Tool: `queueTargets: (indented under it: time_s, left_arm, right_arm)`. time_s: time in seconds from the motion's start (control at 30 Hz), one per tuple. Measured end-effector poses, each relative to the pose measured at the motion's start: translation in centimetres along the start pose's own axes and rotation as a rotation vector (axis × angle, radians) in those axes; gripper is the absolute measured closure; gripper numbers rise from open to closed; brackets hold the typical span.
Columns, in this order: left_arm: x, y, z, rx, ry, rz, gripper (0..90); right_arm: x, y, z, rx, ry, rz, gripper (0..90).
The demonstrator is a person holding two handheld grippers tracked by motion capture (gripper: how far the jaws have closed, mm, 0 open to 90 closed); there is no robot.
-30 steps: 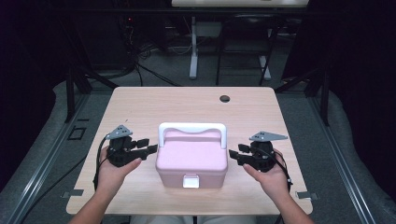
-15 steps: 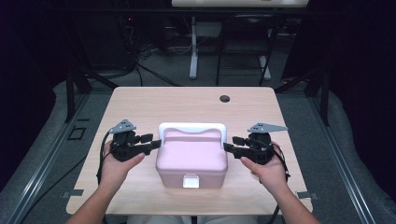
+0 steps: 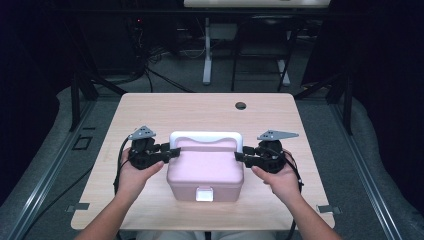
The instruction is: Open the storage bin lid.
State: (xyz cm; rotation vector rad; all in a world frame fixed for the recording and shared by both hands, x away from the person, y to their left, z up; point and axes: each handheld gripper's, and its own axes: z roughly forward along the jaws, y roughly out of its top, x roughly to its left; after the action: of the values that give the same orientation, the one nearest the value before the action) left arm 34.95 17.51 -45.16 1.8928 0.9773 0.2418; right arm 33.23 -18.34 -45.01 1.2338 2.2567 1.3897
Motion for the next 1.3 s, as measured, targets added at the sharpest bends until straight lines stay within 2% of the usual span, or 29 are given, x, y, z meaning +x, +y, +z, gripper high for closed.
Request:
queueTargets:
  time_s: [0.47,0.6,1.07,1.3]
  left_arm:
    - [-0.6,-0.2,-0.6,-0.01,0.036,0.039,69.9]
    - [-0.7,-0.3,-0.9,-0.012,0.028,0.036,72.4]
    - [-0.7,-0.7,-1.9,-0.003,0.037,0.036,73.4]
    - [-0.6,-0.4,-1.9,0.01,0.04,0.027,73.3]
  right_arm:
    - [0.8,-0.1,-0.3,-0.017,-0.03,-0.045,70.6]
    - [0.9,-0.3,-0.5,-0.025,-0.022,-0.039,73.0]
    - [1.7,-0.4,-0.3,-0.025,-0.01,-0.058,73.7]
    - [1.8,-0.2,-0.2,-0.017,-0.008,-0.044,73.7]
